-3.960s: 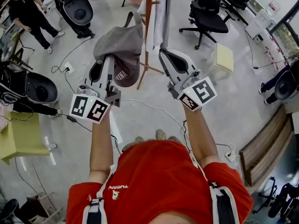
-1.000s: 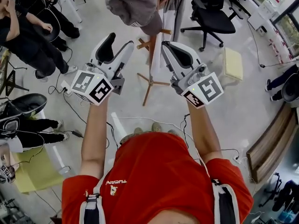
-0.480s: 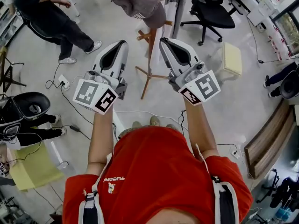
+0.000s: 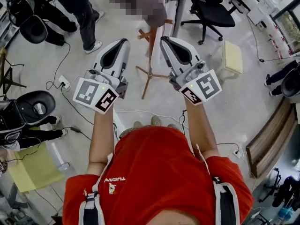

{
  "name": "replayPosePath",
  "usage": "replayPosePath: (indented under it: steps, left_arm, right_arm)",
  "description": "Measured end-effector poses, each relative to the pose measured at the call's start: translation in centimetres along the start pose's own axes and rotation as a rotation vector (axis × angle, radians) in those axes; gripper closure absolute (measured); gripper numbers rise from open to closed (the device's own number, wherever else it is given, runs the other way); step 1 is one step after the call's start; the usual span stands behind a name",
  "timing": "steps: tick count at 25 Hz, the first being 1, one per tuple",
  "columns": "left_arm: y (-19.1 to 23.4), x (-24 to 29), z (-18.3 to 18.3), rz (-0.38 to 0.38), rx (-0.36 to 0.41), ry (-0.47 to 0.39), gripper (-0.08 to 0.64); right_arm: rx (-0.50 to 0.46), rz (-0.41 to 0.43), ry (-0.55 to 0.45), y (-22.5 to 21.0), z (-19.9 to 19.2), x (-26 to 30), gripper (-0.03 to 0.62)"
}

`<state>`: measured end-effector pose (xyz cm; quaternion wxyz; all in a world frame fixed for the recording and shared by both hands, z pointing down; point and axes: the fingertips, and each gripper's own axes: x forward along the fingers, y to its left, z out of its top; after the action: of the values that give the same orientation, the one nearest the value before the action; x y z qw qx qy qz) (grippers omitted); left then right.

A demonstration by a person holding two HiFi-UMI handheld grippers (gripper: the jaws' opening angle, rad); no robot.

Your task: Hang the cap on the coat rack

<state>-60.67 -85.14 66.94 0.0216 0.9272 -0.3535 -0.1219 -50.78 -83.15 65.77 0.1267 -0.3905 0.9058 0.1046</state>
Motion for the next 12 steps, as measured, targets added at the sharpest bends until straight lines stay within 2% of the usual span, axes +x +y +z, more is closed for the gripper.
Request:
replayPosePath:
  steps: [12]
  left_arm:
    - [0.20,-0.14,-0.61,-0.011,-0.021,-0.010,0.552]
  right_arm:
    - [-0.007,-0.008,-0.001,-0.07,-0.29,-0.35,0.569]
